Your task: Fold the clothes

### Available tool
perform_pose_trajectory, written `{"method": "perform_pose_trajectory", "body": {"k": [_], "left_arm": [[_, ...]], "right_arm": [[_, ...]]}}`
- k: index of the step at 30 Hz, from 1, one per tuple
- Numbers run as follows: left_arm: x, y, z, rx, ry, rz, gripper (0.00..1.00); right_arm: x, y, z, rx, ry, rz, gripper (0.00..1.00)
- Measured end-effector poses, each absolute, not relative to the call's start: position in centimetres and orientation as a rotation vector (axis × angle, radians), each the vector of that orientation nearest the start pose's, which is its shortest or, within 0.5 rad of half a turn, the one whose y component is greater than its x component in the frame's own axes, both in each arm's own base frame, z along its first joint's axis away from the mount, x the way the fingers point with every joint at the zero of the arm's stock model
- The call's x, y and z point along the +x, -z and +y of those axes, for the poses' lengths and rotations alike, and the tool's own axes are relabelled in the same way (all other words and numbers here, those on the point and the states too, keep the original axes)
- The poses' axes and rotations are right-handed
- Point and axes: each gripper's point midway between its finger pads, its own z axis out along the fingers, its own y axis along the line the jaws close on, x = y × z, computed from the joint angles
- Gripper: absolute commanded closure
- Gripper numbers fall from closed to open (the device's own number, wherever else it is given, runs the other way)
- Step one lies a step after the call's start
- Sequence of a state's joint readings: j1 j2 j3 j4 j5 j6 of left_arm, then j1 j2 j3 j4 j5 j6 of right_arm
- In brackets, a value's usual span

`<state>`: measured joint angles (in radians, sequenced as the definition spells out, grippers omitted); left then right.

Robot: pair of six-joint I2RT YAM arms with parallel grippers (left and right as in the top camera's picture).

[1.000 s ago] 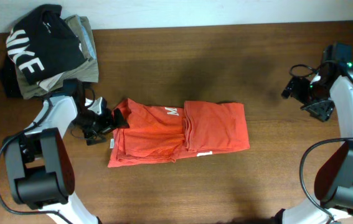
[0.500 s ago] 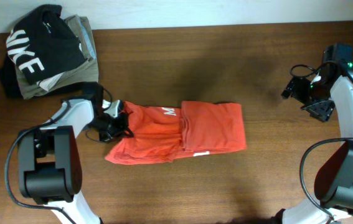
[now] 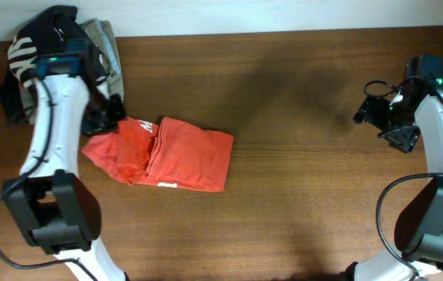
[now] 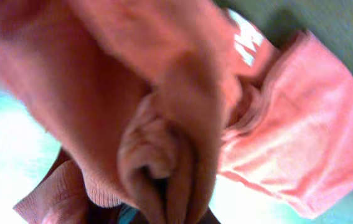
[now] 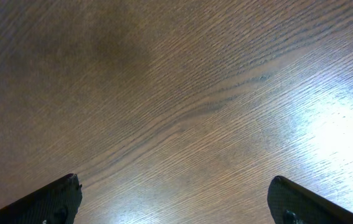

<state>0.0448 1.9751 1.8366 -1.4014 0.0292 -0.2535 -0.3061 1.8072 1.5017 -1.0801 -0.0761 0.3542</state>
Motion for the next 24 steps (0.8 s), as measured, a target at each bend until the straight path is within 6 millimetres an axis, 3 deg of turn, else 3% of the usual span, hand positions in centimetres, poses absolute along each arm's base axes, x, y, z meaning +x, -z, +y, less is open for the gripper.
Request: {"method": "perform_pose_trajectory", "body": {"k": [9, 13, 15, 22, 24], "left_arm": [[37.2, -13.7, -12.0, 0.039, 0.128, 3.096, 0.99], [36.7, -12.2, -14.9, 0.109, 0.147, 3.079, 0.98], [35.9, -10.0, -16.0, 0.128, 0.156, 3.097, 0.98], [34.3, -6.1, -20.7, 0.233, 0.356, 3.082, 0.97], [33.7, -5.7, -21.9, 0.281, 0.372, 3.071, 0.83]], "right_arm": [[36.5, -11.2, -10.2, 0.949, -0.119, 2.8, 0.01], [36.5, -11.2, -10.2, 0.95, -0.119, 2.799, 0.01], [36.5, -11.2, -10.2, 0.948, -0.119, 2.8, 0.01], [36.5, -11.2, -10.2, 0.949, -0.119, 2.8, 0.01], [36.5, -11.2, -10.2, 0.948, -0.119, 2.8, 0.01]]}}
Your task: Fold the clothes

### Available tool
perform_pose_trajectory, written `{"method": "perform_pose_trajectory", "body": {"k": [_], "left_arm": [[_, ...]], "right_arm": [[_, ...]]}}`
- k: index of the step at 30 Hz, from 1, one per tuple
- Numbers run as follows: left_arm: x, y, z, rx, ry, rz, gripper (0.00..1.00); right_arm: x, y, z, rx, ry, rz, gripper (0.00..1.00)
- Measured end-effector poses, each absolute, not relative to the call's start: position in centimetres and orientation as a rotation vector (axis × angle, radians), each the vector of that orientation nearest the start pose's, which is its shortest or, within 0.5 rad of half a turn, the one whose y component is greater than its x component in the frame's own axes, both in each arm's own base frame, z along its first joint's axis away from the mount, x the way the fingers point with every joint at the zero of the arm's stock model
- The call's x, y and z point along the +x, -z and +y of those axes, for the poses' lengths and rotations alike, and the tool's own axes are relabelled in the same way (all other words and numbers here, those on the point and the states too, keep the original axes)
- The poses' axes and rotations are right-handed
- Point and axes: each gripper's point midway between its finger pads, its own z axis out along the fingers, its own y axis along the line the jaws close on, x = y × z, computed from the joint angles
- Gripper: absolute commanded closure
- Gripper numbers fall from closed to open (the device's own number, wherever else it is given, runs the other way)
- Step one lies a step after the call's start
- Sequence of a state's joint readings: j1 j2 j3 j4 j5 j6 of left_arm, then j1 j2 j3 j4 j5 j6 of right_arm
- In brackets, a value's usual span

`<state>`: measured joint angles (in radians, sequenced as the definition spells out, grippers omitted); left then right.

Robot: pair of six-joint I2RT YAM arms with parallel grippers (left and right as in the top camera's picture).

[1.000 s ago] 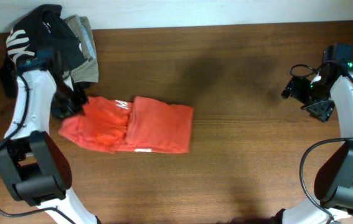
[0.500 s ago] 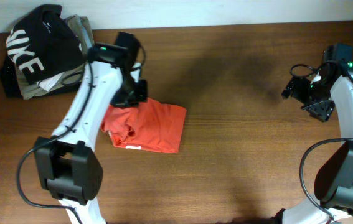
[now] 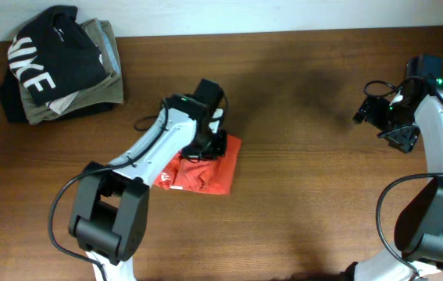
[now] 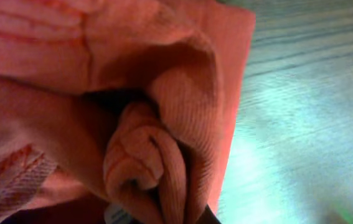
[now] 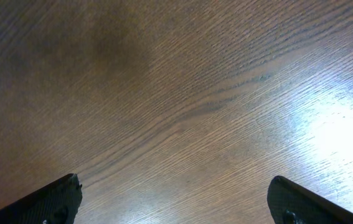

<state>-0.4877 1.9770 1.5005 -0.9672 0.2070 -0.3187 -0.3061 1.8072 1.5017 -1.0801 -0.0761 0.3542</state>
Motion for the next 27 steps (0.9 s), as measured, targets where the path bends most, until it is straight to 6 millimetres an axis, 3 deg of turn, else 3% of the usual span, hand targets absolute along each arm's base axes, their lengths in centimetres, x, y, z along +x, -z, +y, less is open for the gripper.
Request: {"method": "perform_pose_trajectory", "body": {"k": [2, 4, 5, 6, 10, 14, 15, 16, 18, 19, 22, 24, 27], "left_arm": [[33.2, -5.6, -23.4, 0.333, 0.392, 3.052, 0.82], [32.9, -5.8, -25.0, 0.381, 0.42, 3.027, 0.73], [32.7, -5.8, -25.4, 0.394, 0.432, 3.021, 0.61], [32.7, -5.9, -26.0, 0.405, 0.449, 3.009, 0.56], [32.1, -6.4, -27.4, 0.443, 0.551, 3.006, 0.54], [32.7, -10.0, -30.1, 0.602, 0.742, 2.9, 0.52], [32.8, -10.8, -30.4, 0.642, 0.758, 2.873, 0.44], [33.0, -12.0, -30.7, 0.682, 0.768, 2.841, 0.29], [33.5, -14.7, -30.3, 0.712, 0.75, 2.793, 0.19], [34.0, -16.1, -29.6, 0.697, 0.718, 2.781, 0.19], [36.8, -19.5, -25.8, 0.587, 0.605, 2.718, 0.18], [37.9, -19.2, -22.2, 0.47, 0.526, 2.771, 0.18], [38.2, -17.0, -20.3, 0.377, 0.463, 2.867, 0.19]], "right_arm": [[36.5, -11.2, -10.2, 0.948, -0.119, 2.8, 0.01], [36.5, -11.2, -10.2, 0.949, -0.119, 2.8, 0.01], [36.5, -11.2, -10.2, 0.949, -0.119, 2.8, 0.02], [36.5, -11.2, -10.2, 0.948, -0.119, 2.8, 0.01], [36.5, -11.2, -10.2, 0.949, -0.119, 2.8, 0.01], [36.5, -11.2, -10.2, 0.948, -0.119, 2.8, 0.01], [36.5, -11.2, -10.2, 0.948, -0.119, 2.8, 0.01], [36.5, -11.2, -10.2, 0.948, -0.119, 2.8, 0.01], [36.5, -11.2, -10.2, 0.949, -0.119, 2.8, 0.01], [36.5, -11.2, -10.2, 0.949, -0.119, 2.8, 0.01], [36.5, -11.2, -10.2, 0.949, -0.119, 2.799, 0.01], [36.5, -11.2, -10.2, 0.949, -0.119, 2.8, 0.01], [36.5, -11.2, -10.2, 0.948, -0.119, 2.8, 0.01]]}}
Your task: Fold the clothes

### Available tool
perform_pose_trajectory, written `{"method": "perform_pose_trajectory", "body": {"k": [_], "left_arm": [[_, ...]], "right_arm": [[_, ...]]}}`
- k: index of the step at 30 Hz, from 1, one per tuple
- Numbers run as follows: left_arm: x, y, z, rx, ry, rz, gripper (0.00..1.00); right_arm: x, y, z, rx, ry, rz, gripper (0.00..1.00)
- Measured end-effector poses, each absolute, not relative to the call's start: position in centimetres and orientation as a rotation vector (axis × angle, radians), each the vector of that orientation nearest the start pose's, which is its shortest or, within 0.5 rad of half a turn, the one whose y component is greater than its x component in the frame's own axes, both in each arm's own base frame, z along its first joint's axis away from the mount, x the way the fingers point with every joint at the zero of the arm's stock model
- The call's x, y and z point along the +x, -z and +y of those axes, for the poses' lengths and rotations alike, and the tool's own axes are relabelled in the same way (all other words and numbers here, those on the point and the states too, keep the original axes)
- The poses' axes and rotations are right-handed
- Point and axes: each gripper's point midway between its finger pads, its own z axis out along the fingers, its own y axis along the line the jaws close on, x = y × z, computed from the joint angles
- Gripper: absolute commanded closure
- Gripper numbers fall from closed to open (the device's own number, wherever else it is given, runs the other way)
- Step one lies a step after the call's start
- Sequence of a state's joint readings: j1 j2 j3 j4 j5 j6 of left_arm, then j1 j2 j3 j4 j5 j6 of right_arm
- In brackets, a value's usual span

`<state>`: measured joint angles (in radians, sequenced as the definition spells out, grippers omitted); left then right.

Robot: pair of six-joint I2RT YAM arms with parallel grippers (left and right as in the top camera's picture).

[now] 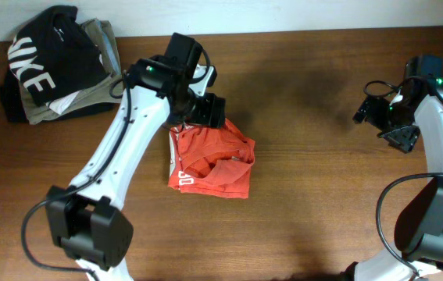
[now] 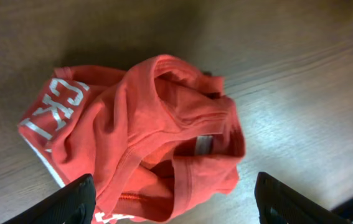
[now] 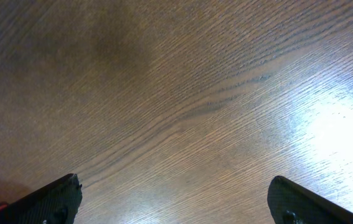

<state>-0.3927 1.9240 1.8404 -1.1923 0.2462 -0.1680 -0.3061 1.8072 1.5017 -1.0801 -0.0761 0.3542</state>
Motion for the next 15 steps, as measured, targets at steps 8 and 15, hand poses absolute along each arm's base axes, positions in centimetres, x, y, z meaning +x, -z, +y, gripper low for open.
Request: {"method": "perform_pose_trajectory", "body": {"k": [8, 15], "left_arm": [[38.6, -8.1, -22.3, 0.395, 0.419, 3.047, 0.28], [38.8, -7.9, -24.8, 0.433, 0.442, 2.998, 0.46]], "right_arm": [[36.5, -11.2, -10.2, 0.949, -0.119, 2.8, 0.01], [36.5, -11.2, -10.2, 0.948, -0.119, 2.8, 0.01]]}}
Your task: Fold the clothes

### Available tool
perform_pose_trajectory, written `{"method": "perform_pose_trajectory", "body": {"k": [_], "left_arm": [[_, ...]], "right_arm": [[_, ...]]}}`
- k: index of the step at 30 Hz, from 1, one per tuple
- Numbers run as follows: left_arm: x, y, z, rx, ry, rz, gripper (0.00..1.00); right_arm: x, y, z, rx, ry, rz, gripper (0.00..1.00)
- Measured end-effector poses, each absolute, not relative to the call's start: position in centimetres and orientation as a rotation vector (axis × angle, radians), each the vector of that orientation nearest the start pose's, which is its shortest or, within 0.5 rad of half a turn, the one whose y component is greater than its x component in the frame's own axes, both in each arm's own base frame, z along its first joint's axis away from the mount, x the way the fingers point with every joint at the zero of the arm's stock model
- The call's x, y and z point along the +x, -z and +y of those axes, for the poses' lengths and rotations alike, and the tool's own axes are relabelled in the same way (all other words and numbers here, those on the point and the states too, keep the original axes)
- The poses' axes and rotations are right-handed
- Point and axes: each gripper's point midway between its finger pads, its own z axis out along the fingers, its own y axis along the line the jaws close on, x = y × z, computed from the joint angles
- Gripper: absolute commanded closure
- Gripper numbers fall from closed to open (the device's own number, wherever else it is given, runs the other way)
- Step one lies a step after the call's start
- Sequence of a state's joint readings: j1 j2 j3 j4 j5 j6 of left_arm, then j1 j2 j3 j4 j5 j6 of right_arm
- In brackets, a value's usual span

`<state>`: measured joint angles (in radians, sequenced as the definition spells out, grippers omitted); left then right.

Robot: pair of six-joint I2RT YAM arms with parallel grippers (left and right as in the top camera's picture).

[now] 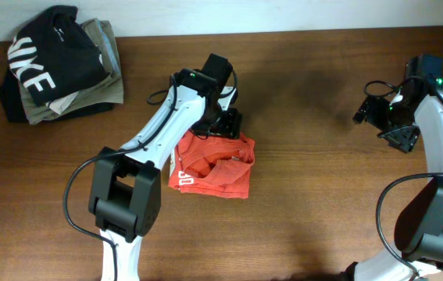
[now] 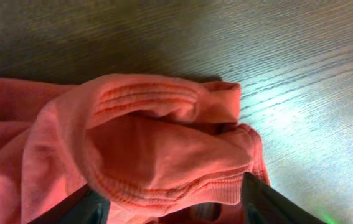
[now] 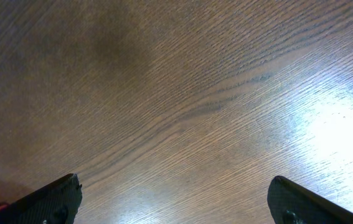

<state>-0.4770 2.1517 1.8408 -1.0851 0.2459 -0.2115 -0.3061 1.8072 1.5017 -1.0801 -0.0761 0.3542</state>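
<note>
A red garment (image 1: 213, 168) lies bunched and roughly folded in the middle of the table, with white lettering at its lower left. My left gripper (image 1: 223, 125) sits low at its upper right edge. In the left wrist view the left gripper (image 2: 173, 202) is open, and its fingers (image 2: 95, 208) stand wide apart on either side of a ribbed fold of the red garment (image 2: 164, 143). My right gripper (image 1: 373, 115) hangs at the far right, away from the cloth. In its own view the right gripper (image 3: 176, 199) is open over bare wood.
A pile of folded dark and grey clothes (image 1: 57, 62) sits at the back left corner. The wooden table (image 1: 323, 203) stretches between the red garment and the right arm.
My left gripper was open above the garment's upper left part. It is now lower, at the upper right edge, with its fingers astride a ribbed fold. The garment and right arm have not moved.
My left gripper first held the garment's left end beside the clothes pile, the cloth spread wide. Then it was at the right edge, the cloth doubled over. Then it was open above a bunched bundle. Now it is down at the bundle's upper edge.
</note>
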Motion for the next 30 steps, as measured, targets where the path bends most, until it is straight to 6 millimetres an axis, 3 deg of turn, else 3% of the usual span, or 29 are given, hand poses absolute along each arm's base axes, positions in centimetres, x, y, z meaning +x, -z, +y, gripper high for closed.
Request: {"method": "perform_pose_trajectory", "body": {"k": [3, 5, 10, 16, 22, 24, 26, 27, 30], "left_arm": [[39.0, -7.1, -24.9, 0.406, 0.441, 3.01, 0.86], [39.2, -6.3, -25.0, 0.405, 0.438, 3.016, 1.0], [39.8, -6.3, -25.4, 0.4, 0.448, 2.995, 1.0], [43.0, -11.6, -27.5, 0.388, 0.548, 2.842, 0.99], [43.0, -11.8, -29.9, 0.404, 0.627, 2.802, 0.99], [42.3, -10.6, -31.4, 0.437, 0.654, 2.818, 0.85], [41.8, -8.8, -33.4, 0.479, 0.677, 2.827, 0.18], [41.6, -8.2, -34.3, 0.501, 0.688, 2.818, 0.01], [40.3, -8.0, -35.8, 0.551, 0.692, 2.824, 0.01]], "right_arm": [[36.5, -11.2, -10.2, 0.949, -0.119, 2.8, 0.01], [36.5, -11.2, -10.2, 0.948, -0.119, 2.799, 0.01], [36.5, -11.2, -10.2, 0.948, -0.119, 2.8, 0.01], [36.5, -11.2, -10.2, 0.949, -0.119, 2.8, 0.01], [36.5, -11.2, -10.2, 0.948, -0.119, 2.8, 0.01], [36.5, -11.2, -10.2, 0.949, -0.119, 2.799, 0.01], [36.5, -11.2, -10.2, 0.949, -0.12, 2.8, 0.01], [36.5, -11.2, -10.2, 0.949, -0.119, 2.8, 0.01], [36.5, -11.2, -10.2, 0.948, -0.119, 2.8, 0.01]]}}
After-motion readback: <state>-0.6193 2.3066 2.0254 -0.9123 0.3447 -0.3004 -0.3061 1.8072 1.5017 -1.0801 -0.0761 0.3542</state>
